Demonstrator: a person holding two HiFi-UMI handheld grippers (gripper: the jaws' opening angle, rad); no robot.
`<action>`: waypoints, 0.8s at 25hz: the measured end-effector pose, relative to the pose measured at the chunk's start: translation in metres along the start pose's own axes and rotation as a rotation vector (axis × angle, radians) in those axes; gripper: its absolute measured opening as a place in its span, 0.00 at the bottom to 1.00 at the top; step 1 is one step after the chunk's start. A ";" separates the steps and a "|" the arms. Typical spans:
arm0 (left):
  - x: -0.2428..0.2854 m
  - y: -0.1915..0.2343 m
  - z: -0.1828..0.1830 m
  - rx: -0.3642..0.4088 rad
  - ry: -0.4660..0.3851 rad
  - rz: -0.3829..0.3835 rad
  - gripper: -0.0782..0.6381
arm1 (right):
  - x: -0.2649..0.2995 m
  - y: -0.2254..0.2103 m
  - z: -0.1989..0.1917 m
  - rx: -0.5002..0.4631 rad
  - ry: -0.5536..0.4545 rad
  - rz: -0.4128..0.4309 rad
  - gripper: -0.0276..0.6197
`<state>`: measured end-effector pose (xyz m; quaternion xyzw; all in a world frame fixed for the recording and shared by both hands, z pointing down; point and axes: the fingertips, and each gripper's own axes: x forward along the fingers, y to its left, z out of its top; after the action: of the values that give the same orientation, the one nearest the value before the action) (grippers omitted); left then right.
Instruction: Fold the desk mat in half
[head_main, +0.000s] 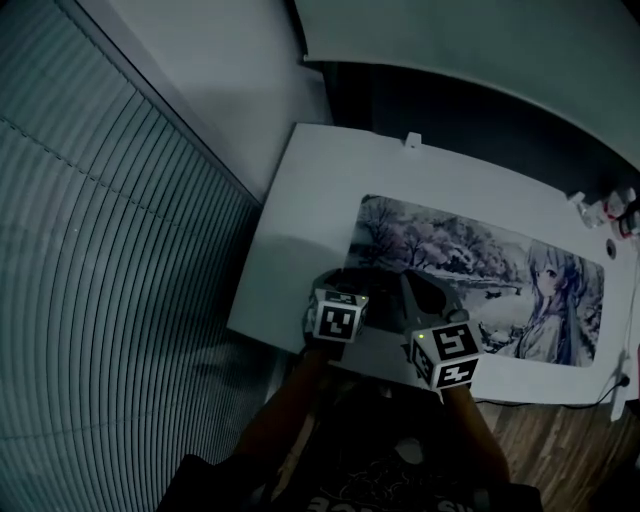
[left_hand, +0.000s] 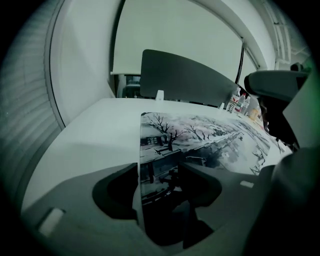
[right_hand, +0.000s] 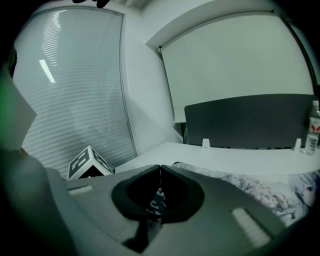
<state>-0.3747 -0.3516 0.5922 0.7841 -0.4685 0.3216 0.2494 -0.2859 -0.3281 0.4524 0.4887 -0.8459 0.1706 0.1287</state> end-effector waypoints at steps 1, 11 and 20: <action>0.000 -0.001 0.000 0.003 0.001 0.007 0.44 | 0.000 -0.002 -0.001 0.005 0.000 -0.008 0.05; 0.001 -0.002 0.002 -0.024 0.000 0.001 0.26 | -0.012 -0.020 -0.012 0.062 0.013 -0.070 0.05; -0.014 -0.019 0.014 -0.097 -0.043 -0.084 0.15 | -0.036 -0.042 -0.016 0.092 0.001 -0.148 0.05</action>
<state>-0.3590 -0.3452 0.5714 0.7968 -0.4555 0.2708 0.2903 -0.2304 -0.3127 0.4599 0.5551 -0.7987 0.1997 0.1189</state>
